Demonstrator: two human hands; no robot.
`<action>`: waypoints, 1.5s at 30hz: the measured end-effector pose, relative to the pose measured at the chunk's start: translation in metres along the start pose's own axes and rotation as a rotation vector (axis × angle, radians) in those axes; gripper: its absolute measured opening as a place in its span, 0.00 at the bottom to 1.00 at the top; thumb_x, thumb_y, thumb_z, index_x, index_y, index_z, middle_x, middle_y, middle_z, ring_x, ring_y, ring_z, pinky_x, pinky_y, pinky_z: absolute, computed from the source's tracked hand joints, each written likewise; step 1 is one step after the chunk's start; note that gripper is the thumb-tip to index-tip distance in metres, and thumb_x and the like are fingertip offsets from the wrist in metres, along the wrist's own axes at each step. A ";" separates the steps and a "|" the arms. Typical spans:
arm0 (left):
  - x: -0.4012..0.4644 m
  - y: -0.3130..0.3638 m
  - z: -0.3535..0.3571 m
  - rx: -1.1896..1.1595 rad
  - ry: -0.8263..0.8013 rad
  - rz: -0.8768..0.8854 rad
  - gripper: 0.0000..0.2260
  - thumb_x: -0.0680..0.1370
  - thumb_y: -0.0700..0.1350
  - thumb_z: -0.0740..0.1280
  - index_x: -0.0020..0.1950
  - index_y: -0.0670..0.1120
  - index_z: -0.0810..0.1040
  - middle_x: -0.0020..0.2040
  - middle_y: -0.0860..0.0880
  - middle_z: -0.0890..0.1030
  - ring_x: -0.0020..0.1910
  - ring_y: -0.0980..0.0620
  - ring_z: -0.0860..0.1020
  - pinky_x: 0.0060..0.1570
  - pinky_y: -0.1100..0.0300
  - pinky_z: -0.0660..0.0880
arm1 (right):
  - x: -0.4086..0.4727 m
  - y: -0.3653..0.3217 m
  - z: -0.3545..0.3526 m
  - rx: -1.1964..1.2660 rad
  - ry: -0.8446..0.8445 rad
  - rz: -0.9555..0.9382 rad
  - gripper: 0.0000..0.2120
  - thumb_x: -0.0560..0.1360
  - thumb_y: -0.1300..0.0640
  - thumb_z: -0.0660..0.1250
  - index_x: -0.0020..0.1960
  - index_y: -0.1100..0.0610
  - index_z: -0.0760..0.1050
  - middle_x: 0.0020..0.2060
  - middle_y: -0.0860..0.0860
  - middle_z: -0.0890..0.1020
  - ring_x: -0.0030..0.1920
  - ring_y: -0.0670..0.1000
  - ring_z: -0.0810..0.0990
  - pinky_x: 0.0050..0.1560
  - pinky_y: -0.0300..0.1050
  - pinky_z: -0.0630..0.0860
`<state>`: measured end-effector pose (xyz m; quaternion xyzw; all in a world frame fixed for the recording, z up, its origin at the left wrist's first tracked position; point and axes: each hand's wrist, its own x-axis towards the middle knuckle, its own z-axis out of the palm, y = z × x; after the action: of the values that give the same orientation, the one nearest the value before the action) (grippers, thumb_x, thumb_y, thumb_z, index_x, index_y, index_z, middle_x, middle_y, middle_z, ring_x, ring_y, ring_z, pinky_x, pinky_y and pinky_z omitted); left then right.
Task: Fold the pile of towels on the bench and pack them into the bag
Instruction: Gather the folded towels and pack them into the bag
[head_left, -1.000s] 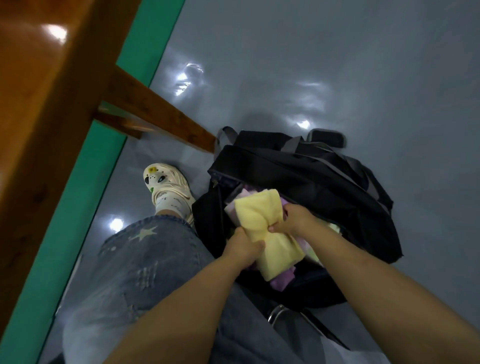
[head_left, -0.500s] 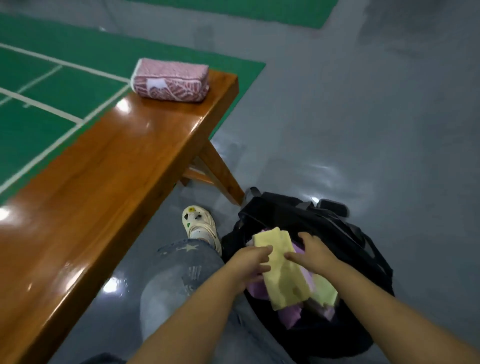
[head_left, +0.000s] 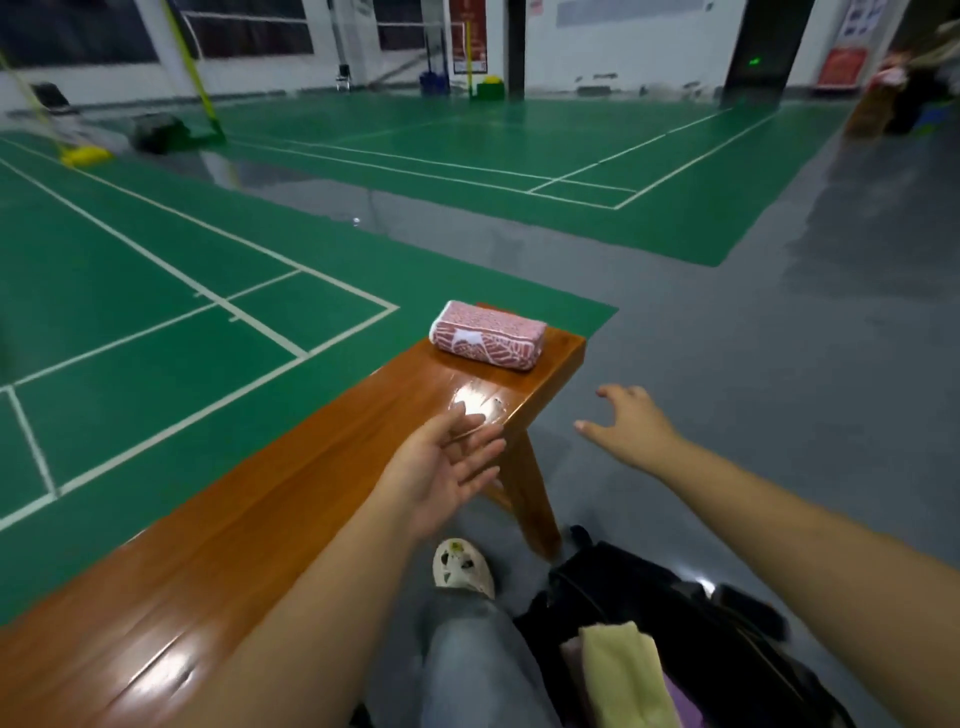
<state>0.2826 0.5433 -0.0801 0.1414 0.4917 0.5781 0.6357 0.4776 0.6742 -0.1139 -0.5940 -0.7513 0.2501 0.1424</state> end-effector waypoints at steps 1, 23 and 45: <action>0.000 0.007 -0.003 -0.025 0.007 0.011 0.14 0.79 0.50 0.64 0.57 0.42 0.78 0.53 0.43 0.84 0.56 0.45 0.81 0.61 0.48 0.73 | 0.008 -0.010 -0.001 -0.068 0.017 -0.047 0.31 0.75 0.47 0.68 0.73 0.57 0.62 0.71 0.59 0.63 0.69 0.59 0.66 0.68 0.49 0.64; 0.139 0.048 -0.032 -0.037 0.092 -0.067 0.21 0.79 0.50 0.65 0.66 0.38 0.70 0.61 0.38 0.78 0.61 0.40 0.76 0.61 0.47 0.74 | 0.176 -0.070 0.075 -0.880 0.130 -0.285 0.31 0.77 0.55 0.64 0.75 0.53 0.53 0.68 0.59 0.67 0.68 0.61 0.66 0.66 0.60 0.63; 0.117 -0.142 0.063 0.196 -0.061 -0.240 0.09 0.77 0.37 0.64 0.57 0.41 0.76 0.49 0.43 0.83 0.45 0.46 0.81 0.45 0.53 0.78 | -0.104 0.207 0.089 0.553 0.235 0.424 0.15 0.74 0.64 0.69 0.60 0.58 0.75 0.47 0.53 0.78 0.43 0.49 0.78 0.52 0.48 0.76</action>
<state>0.3997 0.6288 -0.2106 0.1603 0.5396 0.4425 0.6981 0.6289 0.5903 -0.2921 -0.7003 -0.4941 0.3974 0.3279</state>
